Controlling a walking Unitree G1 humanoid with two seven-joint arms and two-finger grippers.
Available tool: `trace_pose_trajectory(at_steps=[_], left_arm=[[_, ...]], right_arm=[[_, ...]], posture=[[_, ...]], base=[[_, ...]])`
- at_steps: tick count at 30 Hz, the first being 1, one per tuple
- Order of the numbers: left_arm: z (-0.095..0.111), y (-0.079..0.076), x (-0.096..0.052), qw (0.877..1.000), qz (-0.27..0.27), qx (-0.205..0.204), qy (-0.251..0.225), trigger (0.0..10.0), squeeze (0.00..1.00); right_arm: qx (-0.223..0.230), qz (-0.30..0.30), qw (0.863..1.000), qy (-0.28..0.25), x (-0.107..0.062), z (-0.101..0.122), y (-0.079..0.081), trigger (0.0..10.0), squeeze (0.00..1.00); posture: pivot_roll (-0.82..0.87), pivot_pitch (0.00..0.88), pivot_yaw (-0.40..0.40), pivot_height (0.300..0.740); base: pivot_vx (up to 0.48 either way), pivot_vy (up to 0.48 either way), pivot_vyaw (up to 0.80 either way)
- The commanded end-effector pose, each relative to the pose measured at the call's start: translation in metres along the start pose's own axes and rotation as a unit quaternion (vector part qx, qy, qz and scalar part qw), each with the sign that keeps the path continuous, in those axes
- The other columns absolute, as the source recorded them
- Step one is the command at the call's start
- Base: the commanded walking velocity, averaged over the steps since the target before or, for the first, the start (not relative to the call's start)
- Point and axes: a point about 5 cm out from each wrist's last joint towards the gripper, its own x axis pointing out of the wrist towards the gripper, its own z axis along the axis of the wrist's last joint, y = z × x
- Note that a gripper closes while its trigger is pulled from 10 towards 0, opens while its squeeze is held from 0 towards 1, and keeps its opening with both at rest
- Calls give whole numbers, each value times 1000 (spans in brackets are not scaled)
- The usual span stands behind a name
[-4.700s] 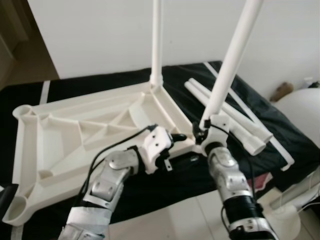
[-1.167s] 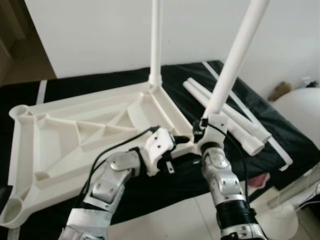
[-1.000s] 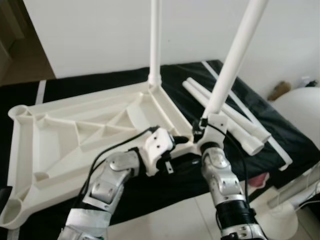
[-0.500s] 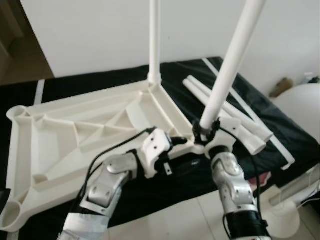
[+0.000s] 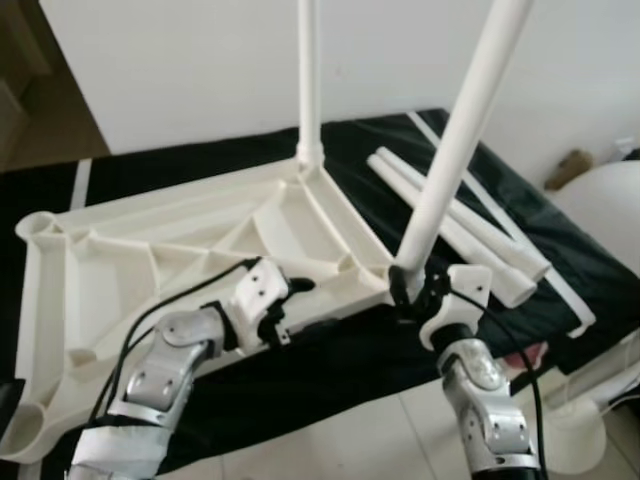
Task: Building children table
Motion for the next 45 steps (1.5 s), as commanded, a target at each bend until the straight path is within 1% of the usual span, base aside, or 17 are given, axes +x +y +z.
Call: trace_pose_trajectory(at_steps=[1, 2, 4, 5, 8, 13, 16, 20, 22, 25, 28, 31, 32, 35, 36, 41, 45], left_arm=[[-6, 6, -6, 1000, 11, -9, 17, 10000, 0], [-6, 6, -6, 1000, 11, -9, 17, 10000, 0], [-13, 22, -21, 998, 40, 0, 44, 10000, 0], [-13, 22, -21, 998, 40, 0, 44, 10000, 0], [-17, 45, -36, 993, 92, 18, 68, 10000, 0], [-21, 53, -41, 990, 111, 28, 85, 10000, 0], [-22, 54, -41, 990, 111, 29, 87, 10000, 0], [-28, 54, -45, 988, 101, 39, 108, 10000, 0], [-32, 58, -53, 987, 99, 40, 120, 10000, 0], [-35, 56, -58, 988, 89, 35, 125, 10000, 0], [-39, 54, -66, 987, 78, 26, 138, 10000, 0], [-40, 54, -69, 987, 75, 24, 139, 10000, 0], [-39, 53, -70, 988, 75, 15, 131, 10000, 0], [-38, 55, -72, 989, 78, 10, 126, 10000, 0], [-38, 58, -76, 988, 84, 9, 129, 10000, 0], [-42, 58, -81, 987, 86, 7, 139, 10000, 0], [-48, 51, -86, 986, 71, -5, 152, 10000, 0]], right_arm=[[4, -7, 1000, 5, -4, -2, -2, 10000, 0], [4, -7, 1000, 5, -4, -2, -2, 10000, 0], [6, -6, 1000, 8, -8, -4, -2, 10000, 0], [6, -6, 1000, 8, -8, -4, -2, 10000, 0], [7, -8, 1000, 15, -14, -7, -5, 10000, 0], [8, -10, 1000, 20, -18, -10, -6, 10000, 0], [9, -9, 1000, 21, -19, -10, -5, 10000, 0], [7, -12, 1000, 28, -22, -13, -7, 10000, 0], [5, -14, 999, 32, -23, -15, -8, 10000, 0], [2, -16, 999, 36, -23, -17, -11, 10000, 0], [-2, -21, 999, 40, -21, -20, -15, 10000, 0], [-3, -22, 999, 40, -18, -19, -17, 10000, 0], [-5, -22, 999, 40, -18, -19, -18, 10000, 0], [-8, -21, 999, 40, -15, -19, -20, 10000, 0], [-12, -20, 999, 40, -13, -18, -21, 10000, 0], [-18, -19, 999, 41, -9, -18, -26, 10000, 0], [-20, -20, 999, 41, -6, -17, -30, 10000, 0]], posture=[[-77, 61, 18, 740], [-77, 61, 18, 740], [-78, 59, 22, 740], [-78, 59, 22, 740], [-76, 57, 21, 740], [-80, 60, 21, 740], [-80, 60, 21, 740], [-78, 61, 21, 740], [-76, 60, 20, 740], [-77, 60, 22, 740], [-76, 59, 21, 740], [-70, 61, 17, 740], [-69, 62, 16, 740], [-67, 59, 15, 740], [-66, 56, 12, 740], [-67, 51, 12, 740], [-66, 47, 12, 740]], base=[[0, 0, 0], [0, 0, 0], [0, 0, 0], [0, 0, 0], [0, 0, 0], [0, 0, 0], [0, 0, 0], [0, 0, 0], [0, 0, 0], [0, 0, 0], [0, 0, 0], [0, 0, 0], [0, 0, 0], [0, 0, 0], [0, 0, 0], [0, 0, 0], [0, 0, 0]])
